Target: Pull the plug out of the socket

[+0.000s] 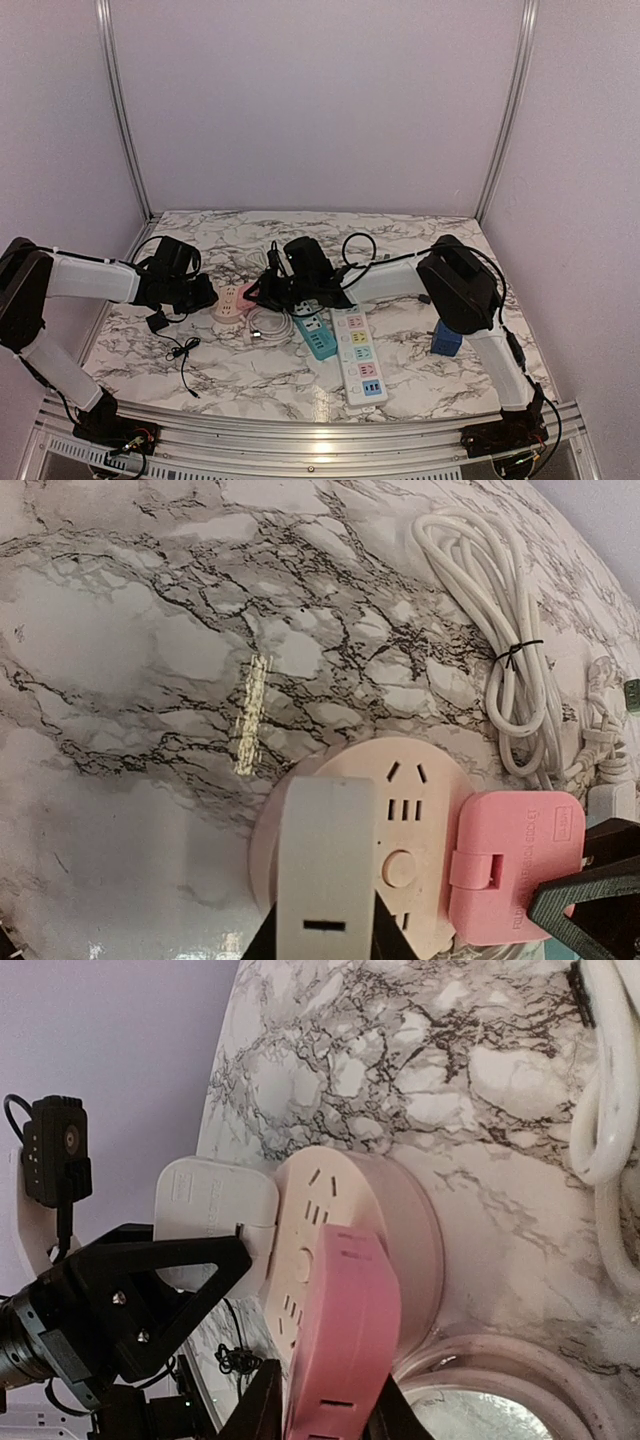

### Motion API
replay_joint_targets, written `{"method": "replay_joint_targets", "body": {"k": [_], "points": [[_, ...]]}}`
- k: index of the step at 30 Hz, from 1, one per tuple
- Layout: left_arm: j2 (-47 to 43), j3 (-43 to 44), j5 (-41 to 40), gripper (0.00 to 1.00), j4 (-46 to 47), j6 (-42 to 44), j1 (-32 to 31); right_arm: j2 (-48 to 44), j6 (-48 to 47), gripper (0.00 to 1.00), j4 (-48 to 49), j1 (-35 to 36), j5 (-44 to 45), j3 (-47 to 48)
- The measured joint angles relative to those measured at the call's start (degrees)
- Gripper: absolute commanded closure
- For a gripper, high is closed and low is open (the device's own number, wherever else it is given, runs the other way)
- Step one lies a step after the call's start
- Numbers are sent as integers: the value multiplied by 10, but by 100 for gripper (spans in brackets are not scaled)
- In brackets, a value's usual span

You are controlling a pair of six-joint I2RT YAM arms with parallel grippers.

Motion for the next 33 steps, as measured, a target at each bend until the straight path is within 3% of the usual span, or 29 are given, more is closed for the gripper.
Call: {"method": "replay_joint_targets", "body": {"k": [3, 6, 9, 18, 25, 33], "points": [[1, 4, 0, 85, -7, 3, 0, 0, 5, 82, -1, 0, -1, 2], [2, 10, -5, 62, -17, 5, -3, 1, 13, 85, -2, 0, -2, 3], [2, 15, -5, 54, -25, 9, -6, 1, 14, 86, 2, 1, -8, 6], [-11, 41, -32, 50, -81, 17, -6, 1, 9, 87, 2, 2, -7, 6], [-26, 49, -43, 54, -103, 21, 5, 0, 8, 87, 2, 2, -7, 5], [-26, 68, -47, 76, -135, 37, 10, 0, 9, 87, 3, 2, -7, 3]]}}
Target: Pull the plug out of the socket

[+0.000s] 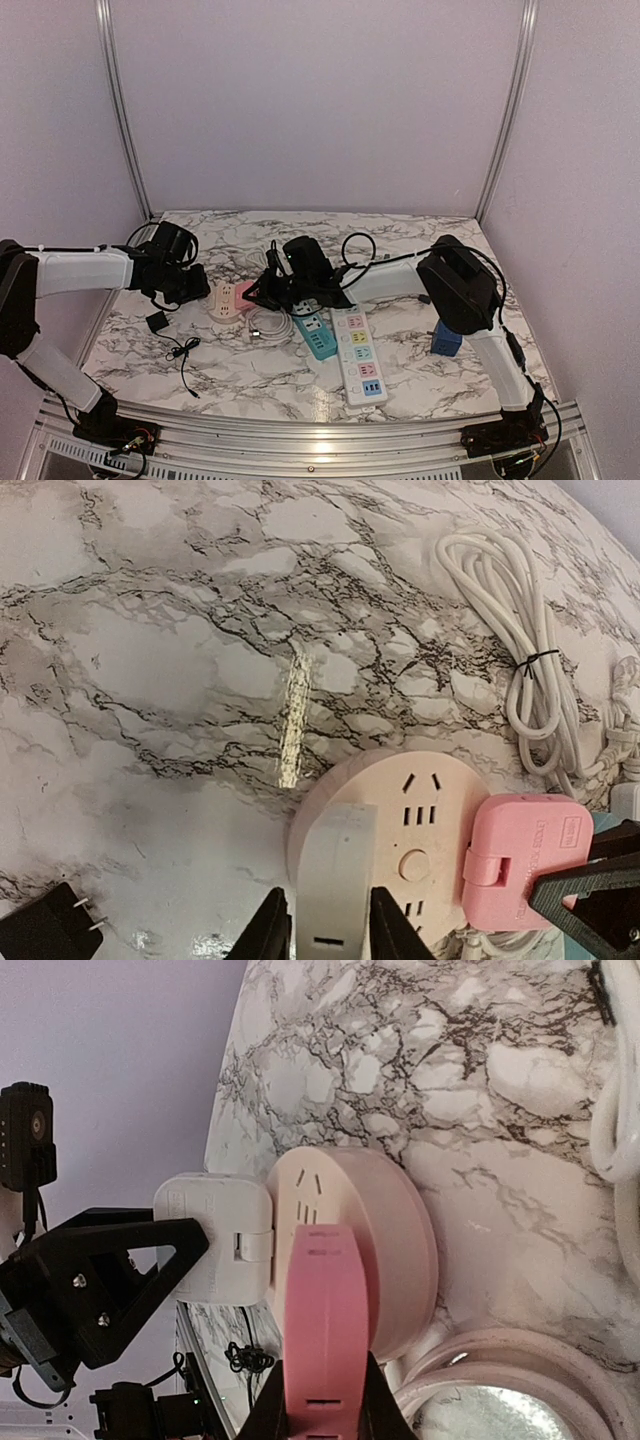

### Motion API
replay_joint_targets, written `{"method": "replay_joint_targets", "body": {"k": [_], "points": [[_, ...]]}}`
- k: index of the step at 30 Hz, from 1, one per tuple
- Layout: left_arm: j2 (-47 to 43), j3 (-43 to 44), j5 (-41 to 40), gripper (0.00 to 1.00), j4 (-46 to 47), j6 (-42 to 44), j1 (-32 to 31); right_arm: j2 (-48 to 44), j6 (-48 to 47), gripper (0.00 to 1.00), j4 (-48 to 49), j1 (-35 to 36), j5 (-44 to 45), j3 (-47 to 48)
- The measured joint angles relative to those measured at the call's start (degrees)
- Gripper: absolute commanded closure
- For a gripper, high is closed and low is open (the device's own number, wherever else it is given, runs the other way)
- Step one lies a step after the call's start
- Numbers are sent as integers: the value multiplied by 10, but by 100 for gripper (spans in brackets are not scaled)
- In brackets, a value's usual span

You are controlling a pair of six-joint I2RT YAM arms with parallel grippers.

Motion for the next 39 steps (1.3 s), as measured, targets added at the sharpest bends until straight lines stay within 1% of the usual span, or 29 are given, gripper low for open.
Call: {"method": "replay_joint_targets", "body": {"k": [4, 6, 9, 14, 25, 33, 39], "points": [[4, 6, 4, 87, -13, 8, 0, 0, 3, 88, 4, 0, 0, -1], [8, 14, 7, 90, -16, 9, -2, 0, 5, 88, 5, 0, 0, -1], [19, 27, 7, 95, -26, 13, -2, 0, 16, 91, 10, -1, -2, -4], [43, 53, 2, 100, -43, 15, -7, 2, 45, 95, 19, -5, -10, -6], [69, 83, -28, 100, -63, 16, -24, 22, 103, 100, 82, -15, -39, -14], [78, 90, -48, 100, -63, 16, -32, 30, 127, 100, 128, -19, -49, -24], [79, 90, -54, 100, -62, 16, -35, 31, 135, 100, 141, -19, -50, -29]]}}
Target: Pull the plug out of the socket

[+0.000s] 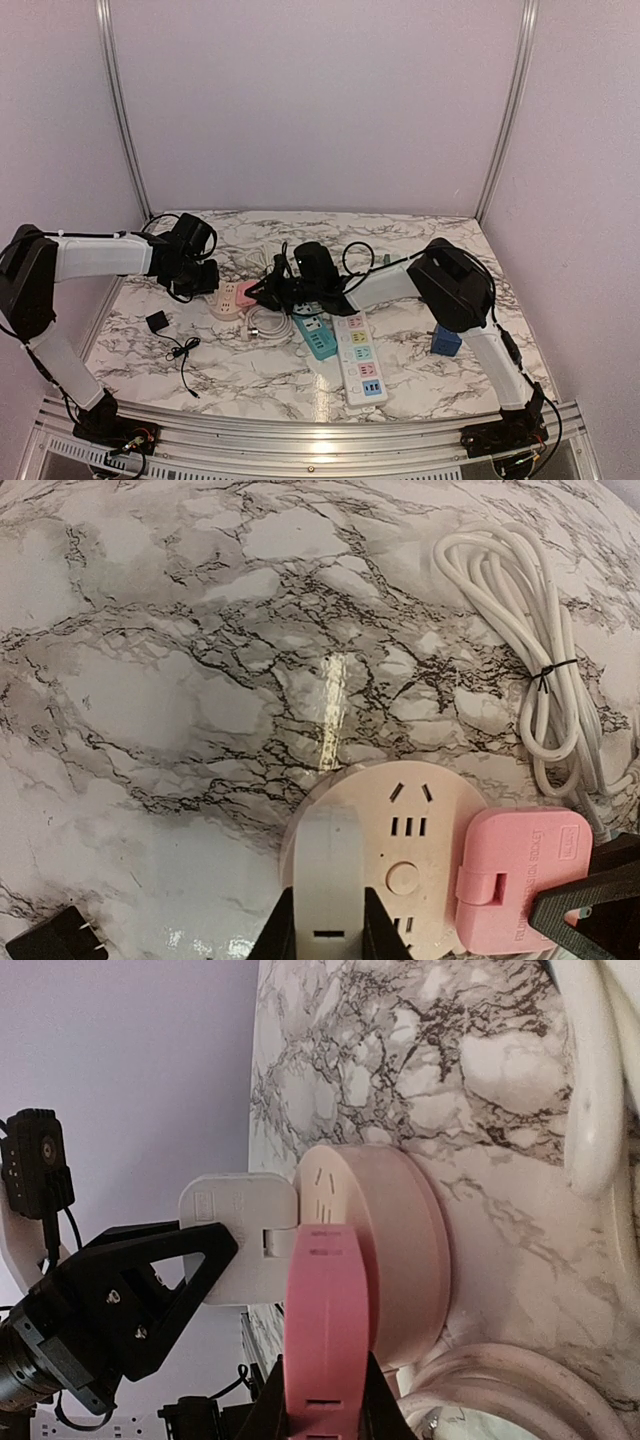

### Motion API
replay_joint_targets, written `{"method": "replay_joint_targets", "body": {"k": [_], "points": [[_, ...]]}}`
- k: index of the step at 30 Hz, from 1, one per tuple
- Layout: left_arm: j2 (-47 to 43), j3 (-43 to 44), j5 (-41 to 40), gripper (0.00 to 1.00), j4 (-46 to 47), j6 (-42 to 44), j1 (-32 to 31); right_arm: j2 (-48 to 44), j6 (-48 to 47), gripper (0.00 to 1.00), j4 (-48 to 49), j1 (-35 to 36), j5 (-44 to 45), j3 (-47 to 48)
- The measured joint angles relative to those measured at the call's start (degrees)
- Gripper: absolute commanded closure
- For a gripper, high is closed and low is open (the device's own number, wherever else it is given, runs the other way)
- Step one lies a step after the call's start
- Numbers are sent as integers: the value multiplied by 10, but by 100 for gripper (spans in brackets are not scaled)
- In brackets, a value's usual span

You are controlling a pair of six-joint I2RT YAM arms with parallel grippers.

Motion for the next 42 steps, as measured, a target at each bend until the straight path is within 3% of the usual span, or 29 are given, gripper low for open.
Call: {"method": "replay_joint_targets", "body": {"k": [42], "points": [[30, 10, -19, 100, 45, 1, -4, 0, 21, 100, 75, -11, 0, -21]]}}
